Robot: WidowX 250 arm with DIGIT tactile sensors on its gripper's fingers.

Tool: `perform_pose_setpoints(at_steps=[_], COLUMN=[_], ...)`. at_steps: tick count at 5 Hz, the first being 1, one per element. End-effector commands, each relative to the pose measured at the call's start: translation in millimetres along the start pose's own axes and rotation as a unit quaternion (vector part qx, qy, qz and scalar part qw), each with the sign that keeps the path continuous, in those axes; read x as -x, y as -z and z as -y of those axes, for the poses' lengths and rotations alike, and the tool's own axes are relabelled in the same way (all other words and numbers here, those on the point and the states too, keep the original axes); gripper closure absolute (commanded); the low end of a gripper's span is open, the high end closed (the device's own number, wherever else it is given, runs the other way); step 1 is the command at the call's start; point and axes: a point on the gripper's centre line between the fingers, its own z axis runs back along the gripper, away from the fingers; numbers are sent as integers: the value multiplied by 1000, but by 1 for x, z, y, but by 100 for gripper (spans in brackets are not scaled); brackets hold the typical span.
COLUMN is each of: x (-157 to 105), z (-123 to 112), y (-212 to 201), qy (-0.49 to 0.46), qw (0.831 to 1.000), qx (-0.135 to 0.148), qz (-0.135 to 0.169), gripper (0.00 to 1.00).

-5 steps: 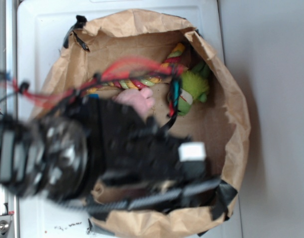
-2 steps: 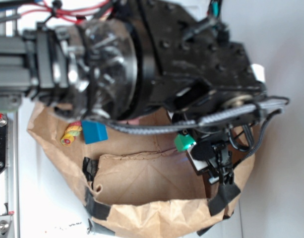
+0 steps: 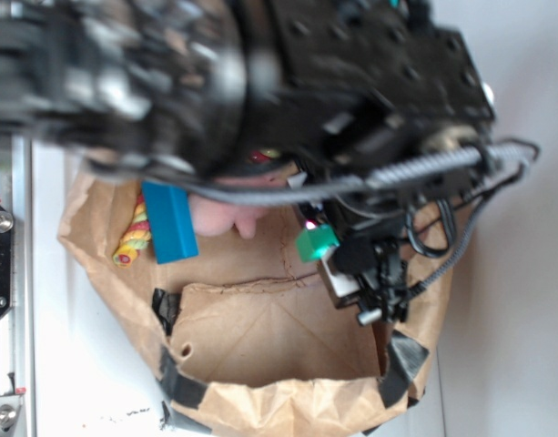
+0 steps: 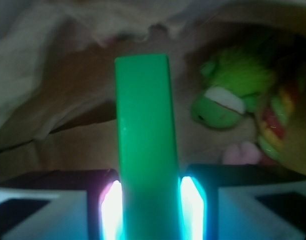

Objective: Grab the green block.

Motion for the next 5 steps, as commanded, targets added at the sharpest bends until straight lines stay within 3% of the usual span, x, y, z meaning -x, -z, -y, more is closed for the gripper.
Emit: perform_pose_setpoints(at_steps=[1,3,5], x=[12,36,53], z=[-13,-18,-15], y=[-56,-76,-82], qy=[20,33,44], qw=[998,997,996], qx=[-1,-7,6], qz=[58,67,77], gripper=[100,100,100])
